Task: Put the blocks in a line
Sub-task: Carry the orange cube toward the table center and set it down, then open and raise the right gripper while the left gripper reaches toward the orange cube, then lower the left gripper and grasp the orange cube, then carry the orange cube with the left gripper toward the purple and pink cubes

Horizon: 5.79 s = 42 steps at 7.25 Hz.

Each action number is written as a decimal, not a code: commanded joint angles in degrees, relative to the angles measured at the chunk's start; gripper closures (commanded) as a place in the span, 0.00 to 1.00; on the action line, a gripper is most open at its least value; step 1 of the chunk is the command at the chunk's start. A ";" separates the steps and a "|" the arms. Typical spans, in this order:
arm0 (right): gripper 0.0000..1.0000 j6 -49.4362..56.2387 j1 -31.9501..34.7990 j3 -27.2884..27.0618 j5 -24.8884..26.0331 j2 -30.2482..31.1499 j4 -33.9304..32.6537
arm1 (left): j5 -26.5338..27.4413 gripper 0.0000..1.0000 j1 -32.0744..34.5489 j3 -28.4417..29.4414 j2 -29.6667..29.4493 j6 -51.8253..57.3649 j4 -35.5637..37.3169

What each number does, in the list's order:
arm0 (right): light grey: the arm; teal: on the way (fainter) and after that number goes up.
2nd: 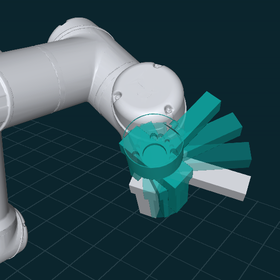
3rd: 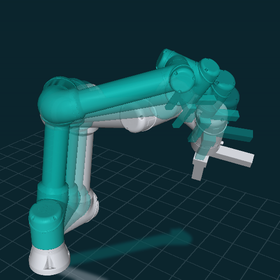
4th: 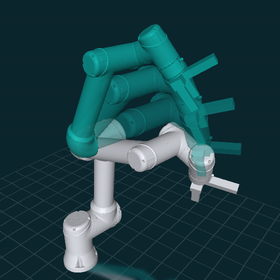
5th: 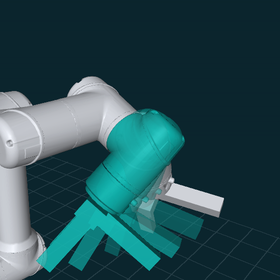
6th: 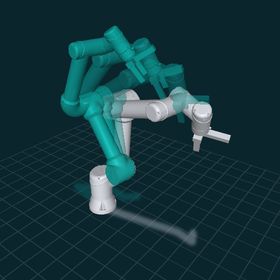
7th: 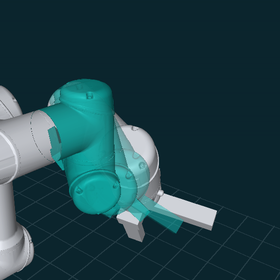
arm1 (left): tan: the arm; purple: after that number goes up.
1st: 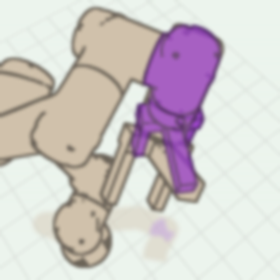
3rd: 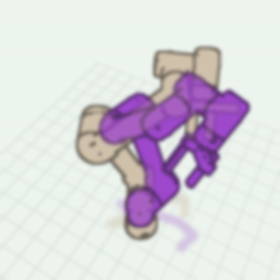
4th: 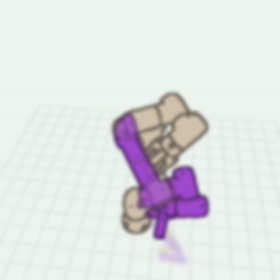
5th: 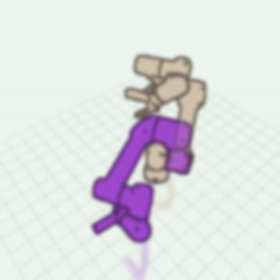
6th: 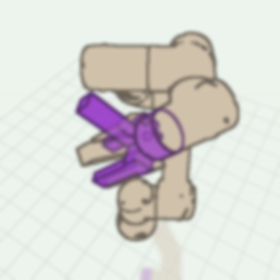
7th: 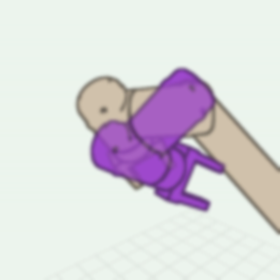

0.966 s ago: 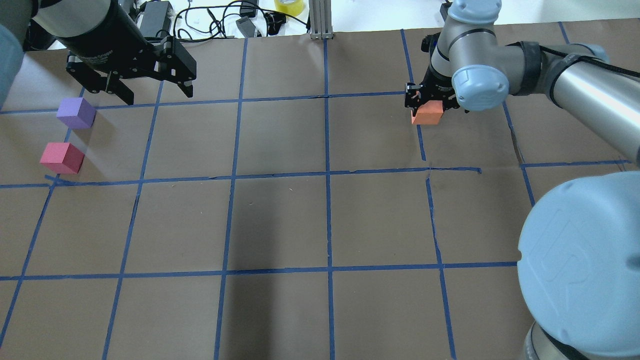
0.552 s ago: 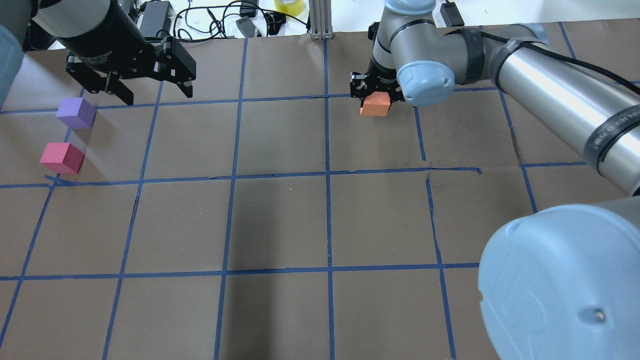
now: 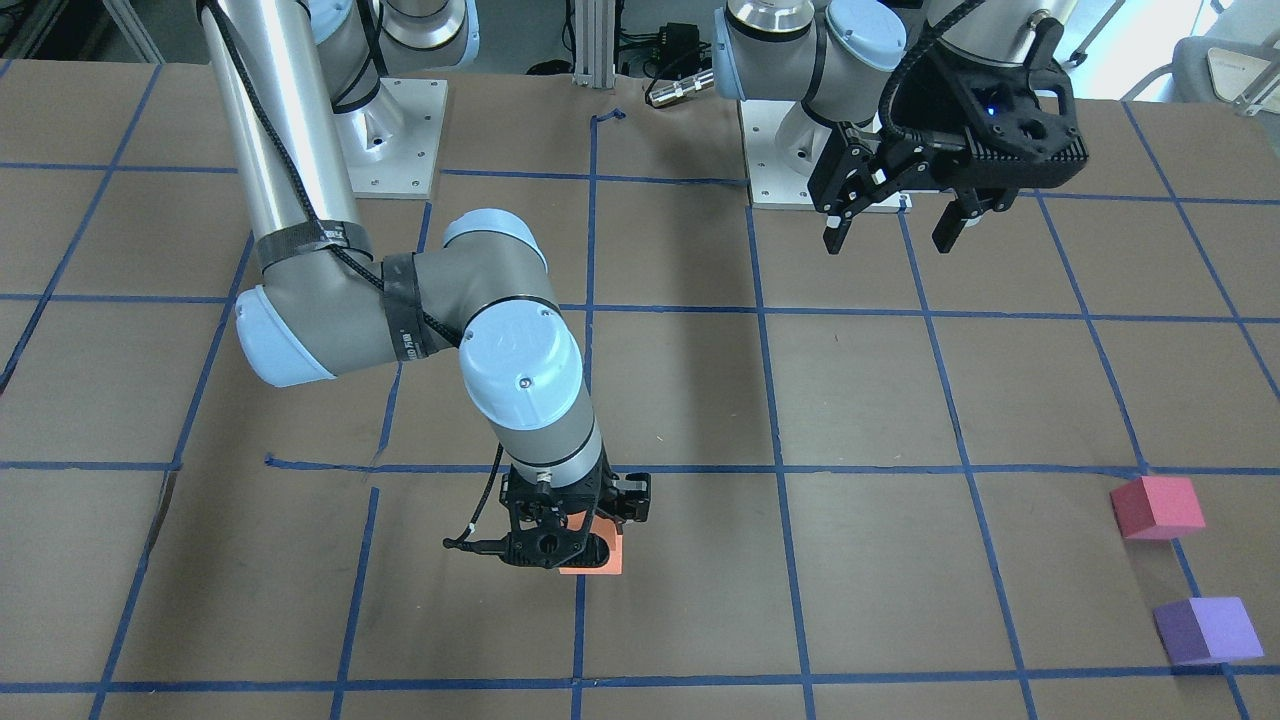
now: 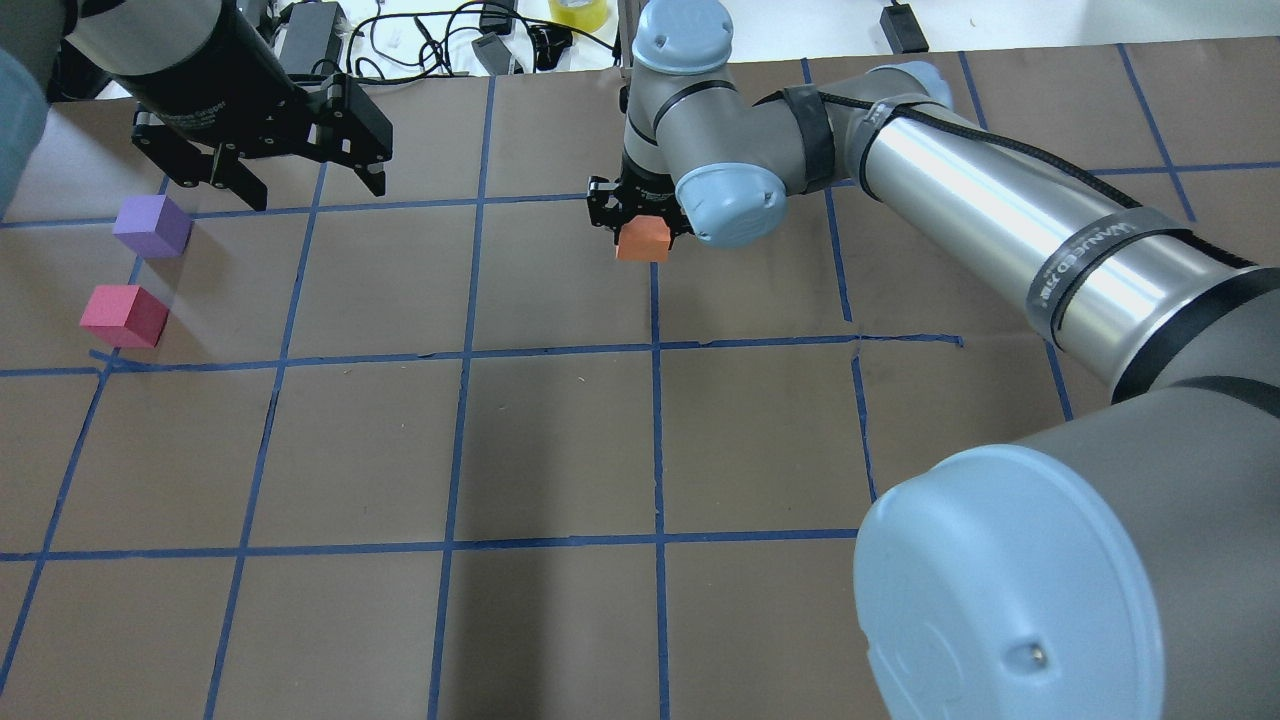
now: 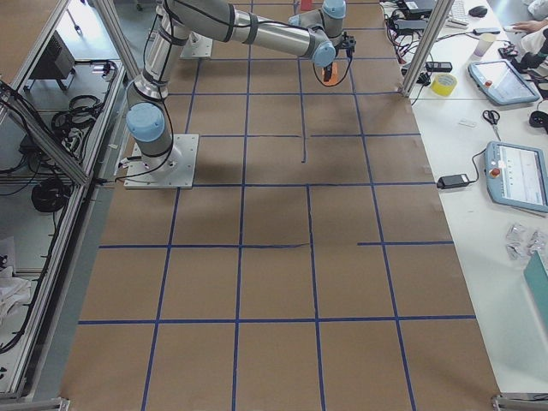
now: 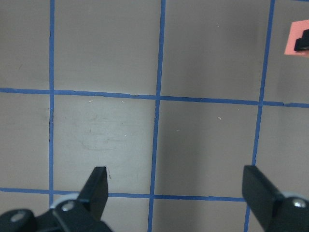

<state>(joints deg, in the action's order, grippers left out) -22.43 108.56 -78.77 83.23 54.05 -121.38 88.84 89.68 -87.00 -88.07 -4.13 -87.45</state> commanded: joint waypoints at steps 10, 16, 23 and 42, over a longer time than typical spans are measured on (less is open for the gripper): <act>0.00 -0.61 1.49 -0.50 1.32 2.78 0.52 | 0.10 0.00 0.06 -0.01 0.00 0.00 0.00; 0.00 25.57 -9.77 -1.47 12.21 25.82 29.93 | -0.51 0.00 -0.03 -1.42 -10.87 -0.61 15.44; 0.00 28.14 -16.63 -5.84 7.47 32.24 35.42 | 2.45 0.00 15.95 5.16 -34.52 -29.13 32.70; 0.00 25.68 -17.16 -9.82 8.70 38.94 32.70 | -0.61 0.95 2.48 7.12 -36.31 -6.74 24.35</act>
<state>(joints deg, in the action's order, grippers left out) 3.19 91.35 -88.56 91.90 92.99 -88.62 88.08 97.08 -79.32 -125.55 -17.84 -62.00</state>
